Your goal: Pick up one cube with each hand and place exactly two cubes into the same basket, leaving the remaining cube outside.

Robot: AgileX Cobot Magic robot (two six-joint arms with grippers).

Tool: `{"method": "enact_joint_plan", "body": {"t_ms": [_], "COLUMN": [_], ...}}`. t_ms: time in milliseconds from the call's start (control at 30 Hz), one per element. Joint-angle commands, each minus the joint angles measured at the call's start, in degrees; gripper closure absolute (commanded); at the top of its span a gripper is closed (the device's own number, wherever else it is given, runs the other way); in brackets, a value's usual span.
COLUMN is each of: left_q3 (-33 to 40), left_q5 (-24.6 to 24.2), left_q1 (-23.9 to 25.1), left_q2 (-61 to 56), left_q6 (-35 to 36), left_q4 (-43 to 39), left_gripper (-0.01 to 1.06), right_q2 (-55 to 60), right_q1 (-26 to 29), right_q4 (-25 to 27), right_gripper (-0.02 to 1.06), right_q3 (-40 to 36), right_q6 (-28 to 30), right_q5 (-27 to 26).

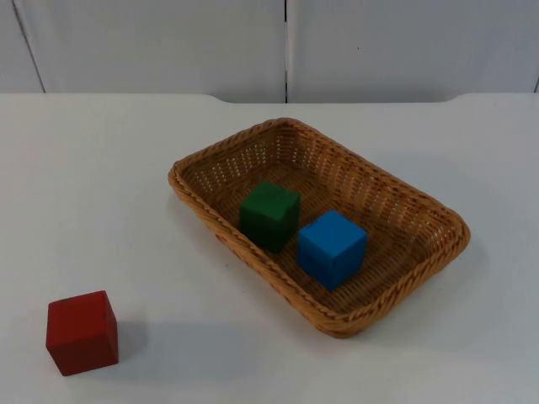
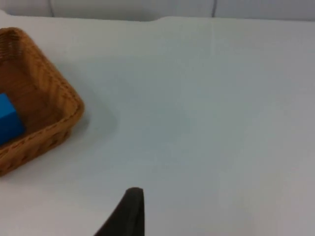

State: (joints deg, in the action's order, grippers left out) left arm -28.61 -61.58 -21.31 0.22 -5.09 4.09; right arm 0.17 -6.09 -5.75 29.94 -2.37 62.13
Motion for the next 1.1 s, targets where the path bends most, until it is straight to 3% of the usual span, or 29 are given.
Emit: {"method": "enact_joint_plan", "body": {"t_ms": [0,100,1067], "left_q3": [0.24,0.24,0.24], "left_q5": [0.02,0.02,0.02], "left_q1": [-0.34,-0.34,-0.34], "left_q2": [-0.22,-0.22,-0.22], "left_q6": [0.44,0.44,0.44], "left_q4": [-0.32,-0.32,-0.32], "left_gripper": [0.00,0.00,0.00], "right_q2": [-0.17,-0.17,-0.17], "right_q1": [2.57,4.42,4.25], "right_q4": [-0.01,-0.01,-0.01], "right_gripper": [-0.01,-0.01,-0.01], "right_q3": [-0.46,-0.46,-0.46], "right_q6": [0.24,0.24,0.24], "right_q5": [-0.45,-0.45,-0.45]}}
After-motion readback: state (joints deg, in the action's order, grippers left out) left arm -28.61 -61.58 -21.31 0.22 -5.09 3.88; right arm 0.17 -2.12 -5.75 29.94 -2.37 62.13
